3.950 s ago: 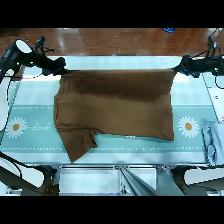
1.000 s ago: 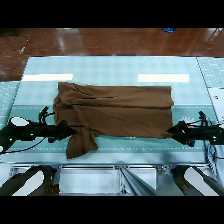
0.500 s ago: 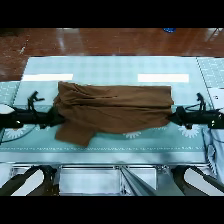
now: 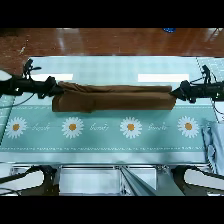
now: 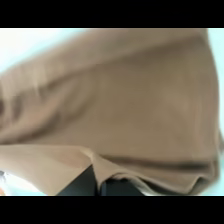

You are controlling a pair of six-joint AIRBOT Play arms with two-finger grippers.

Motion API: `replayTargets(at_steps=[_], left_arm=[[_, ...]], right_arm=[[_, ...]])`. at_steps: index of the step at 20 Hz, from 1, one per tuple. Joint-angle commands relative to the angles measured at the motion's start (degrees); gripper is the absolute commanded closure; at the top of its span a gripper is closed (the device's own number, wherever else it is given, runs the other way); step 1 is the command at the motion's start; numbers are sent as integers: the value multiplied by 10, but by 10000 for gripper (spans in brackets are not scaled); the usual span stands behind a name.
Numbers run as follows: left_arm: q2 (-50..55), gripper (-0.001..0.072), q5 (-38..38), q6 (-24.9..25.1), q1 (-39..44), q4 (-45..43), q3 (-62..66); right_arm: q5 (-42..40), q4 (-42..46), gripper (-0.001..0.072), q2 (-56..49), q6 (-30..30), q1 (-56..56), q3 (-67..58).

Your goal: Fold the shirts.

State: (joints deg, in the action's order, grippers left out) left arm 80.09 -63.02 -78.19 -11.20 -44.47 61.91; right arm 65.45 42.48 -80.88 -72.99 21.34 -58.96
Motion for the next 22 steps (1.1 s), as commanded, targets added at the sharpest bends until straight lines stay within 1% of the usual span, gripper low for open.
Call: replayTargets(at_steps=[1,3,4,6,7,8,9,11,12,14,15,16,17,18,20,22], left_arm=[[113,681,-31,-20,16,-3,118],[173,680,-62,-31,17,-5,179],[199,681,-67,-42,17,-5,207],[235,680,-68,-46,24,-5,242],[247,667,-72,-41,30,-5,248],[257,431,-79,-37,38,-5,249],[263,208,-90,-30,45,-7,249],[263,200,-107,-28,41,-24,255],[260,200,-134,-41,30,-45,267],[241,200,-203,-53,-4,-116,293],[218,201,-219,-61,-23,-165,297],[190,200,-218,-67,-38,-206,295],[155,200,-201,-73,-52,-237,287],[115,200,-163,-81,-62,-245,269],[25,200,-59,-86,-61,-231,201],[-80,200,54,-85,-32,-205,96]], right_arm=[[-11,-2,687,-69,-15,-5,-75],[-10,-17,686,-101,-10,-5,-103],[-12,-17,686,-116,-9,-5,-115],[-15,-17,686,-143,-5,-5,-134],[-25,-17,641,-154,1,-5,-137],[-42,-16,423,-161,-2,-5,-137],[-54,-16,297,-164,-2,-5,-137],[-57,-16,296,-164,-5,5,-147],[-38,-16,296,-161,-13,19,-160],[5,-9,296,-148,-16,61,-183],[14,-3,296,-136,-18,84,-185],[19,12,297,-126,-20,102,-184],[22,38,296,-120,-27,114,-184],[26,63,296,-119,-32,118,-183],[14,84,297,-119,-33,116,-161],[6,77,296,-132,-30,107,-134]])
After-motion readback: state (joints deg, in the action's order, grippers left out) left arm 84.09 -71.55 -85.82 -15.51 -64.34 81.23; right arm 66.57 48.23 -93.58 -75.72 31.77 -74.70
